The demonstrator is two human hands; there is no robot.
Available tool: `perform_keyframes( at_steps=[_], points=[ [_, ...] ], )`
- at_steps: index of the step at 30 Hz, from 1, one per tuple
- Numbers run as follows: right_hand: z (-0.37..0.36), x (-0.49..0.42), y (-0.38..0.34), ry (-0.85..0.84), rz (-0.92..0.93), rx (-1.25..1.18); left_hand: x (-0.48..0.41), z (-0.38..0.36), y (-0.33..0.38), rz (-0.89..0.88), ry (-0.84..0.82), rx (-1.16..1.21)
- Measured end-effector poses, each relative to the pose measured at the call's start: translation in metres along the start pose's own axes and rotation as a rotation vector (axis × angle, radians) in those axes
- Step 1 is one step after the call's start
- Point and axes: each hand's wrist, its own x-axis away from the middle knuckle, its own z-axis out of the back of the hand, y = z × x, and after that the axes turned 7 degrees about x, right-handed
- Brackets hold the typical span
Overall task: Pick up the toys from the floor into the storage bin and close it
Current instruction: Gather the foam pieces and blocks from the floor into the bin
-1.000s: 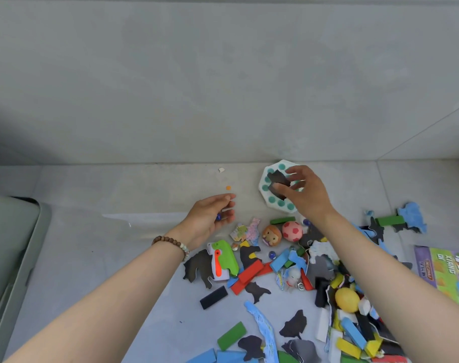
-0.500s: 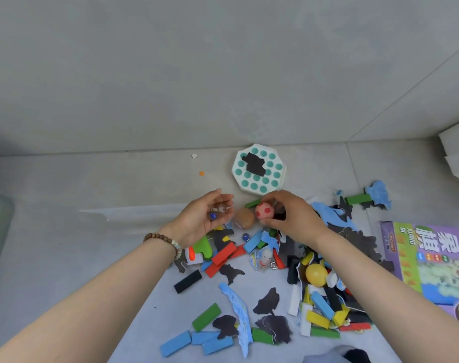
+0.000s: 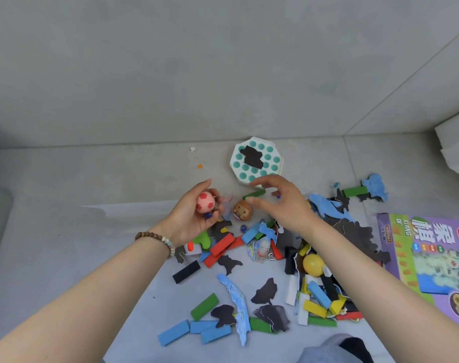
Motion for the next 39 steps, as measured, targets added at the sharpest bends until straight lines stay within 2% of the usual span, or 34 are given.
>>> perform_keyframes(
  at_steps=[3,7,16,19,22,24,27,31,39],
  points=[
    [-0.016,0.001,0.010,-0.102,0.047,0.168,0.002,0.011,0.005,-0.063,0.041,0.013],
    [-0.031,-0.003,0.015,-0.037,0.117,0.478,0.005,0.015,0.008,-0.101,0.030,0.011],
    [-0.039,-0.005,0.019,-0.045,0.098,0.494,0.009,0.021,0.007,-0.102,0.018,-0.004],
    [-0.038,-0.005,0.022,-0.024,0.080,0.410,0.006,0.019,0.008,-0.094,0.021,-0.021],
    [-0.029,-0.005,0.013,0.057,-0.050,0.031,0.000,0.013,0.014,-0.097,0.028,-0.109],
    [-0.016,-0.010,0.005,0.174,-0.153,-0.205,-0.006,0.007,0.021,-0.105,0.038,-0.181],
    [0.009,-0.024,0.001,0.314,-0.293,-0.460,-0.016,-0.006,0.028,-0.110,0.060,-0.262],
    [0.022,-0.048,0.010,0.354,-0.362,-0.486,-0.030,-0.024,0.027,-0.099,0.084,-0.321],
    [0.009,-0.069,0.025,0.371,-0.352,-0.281,-0.045,-0.039,0.023,-0.093,0.068,-0.350]
  ],
)
